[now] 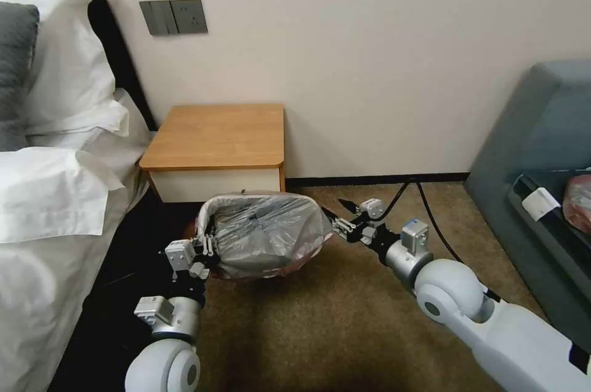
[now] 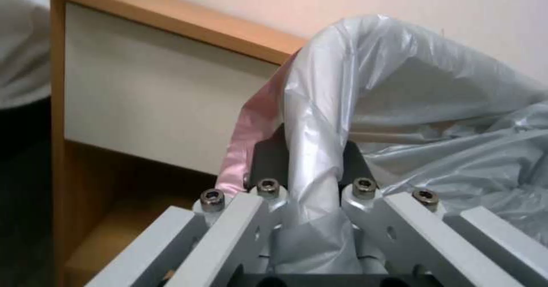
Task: Pick up the garbage bag from the table and place it over the trash can.
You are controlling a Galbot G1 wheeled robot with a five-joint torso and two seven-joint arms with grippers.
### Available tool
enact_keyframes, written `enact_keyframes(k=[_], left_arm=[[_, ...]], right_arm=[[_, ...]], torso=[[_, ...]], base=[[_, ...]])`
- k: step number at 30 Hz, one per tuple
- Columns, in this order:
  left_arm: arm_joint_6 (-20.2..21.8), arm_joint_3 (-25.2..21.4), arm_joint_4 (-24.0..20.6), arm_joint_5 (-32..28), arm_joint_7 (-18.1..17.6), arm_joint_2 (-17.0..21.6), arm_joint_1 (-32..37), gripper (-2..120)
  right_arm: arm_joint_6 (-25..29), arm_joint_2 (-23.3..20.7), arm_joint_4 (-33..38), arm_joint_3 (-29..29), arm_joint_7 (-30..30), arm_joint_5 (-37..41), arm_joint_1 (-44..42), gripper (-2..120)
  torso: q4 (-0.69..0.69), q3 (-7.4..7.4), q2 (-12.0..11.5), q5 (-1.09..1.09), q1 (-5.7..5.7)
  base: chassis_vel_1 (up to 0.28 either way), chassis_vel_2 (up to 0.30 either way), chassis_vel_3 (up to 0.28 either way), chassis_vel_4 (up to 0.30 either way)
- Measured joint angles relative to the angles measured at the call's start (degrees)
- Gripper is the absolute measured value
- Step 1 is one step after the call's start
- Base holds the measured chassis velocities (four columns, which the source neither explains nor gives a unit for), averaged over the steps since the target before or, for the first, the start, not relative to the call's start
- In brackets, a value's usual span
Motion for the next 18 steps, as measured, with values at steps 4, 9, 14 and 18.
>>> enact_keyframes(k=[4,9,14,18], left_arm=[[1.8,0.5,-1.3,-4.2,-1.2,-0.6,0.3,6],[4.7,0.7,-2.9,-9.8,-3.4,-0.8,0.3,6],[5.5,-0.2,-2.6,-10.1,-4.7,-0.8,0.0,6],[4.9,-0.5,-1.2,-6.8,-5.1,-1.2,-0.1,6]], right_arm=[[0.3,0.0,-0.7,0.5,-0.3,-1.1,-0.5,86],[0.9,-0.2,-0.8,1.0,-0.7,-2.3,-1.7,99],[2.5,0.3,0.6,4.4,-0.9,-3.8,-5.6,100],[3.1,2.1,4.4,9.6,-0.5,-4.6,-10.1,100]], torso=[[0.01,0.00,0.0,0.01,0.00],[0.01,0.00,0.0,0.00,0.00],[0.01,0.00,0.0,0.01,0.00],[0.00,0.00,0.0,0.00,0.00]], base=[[0.000,0.000,0.000,0.000],[0.000,0.000,0.000,0.000],[0.000,0.000,0.000,0.000],[0.000,0.000,0.000,0.000]])
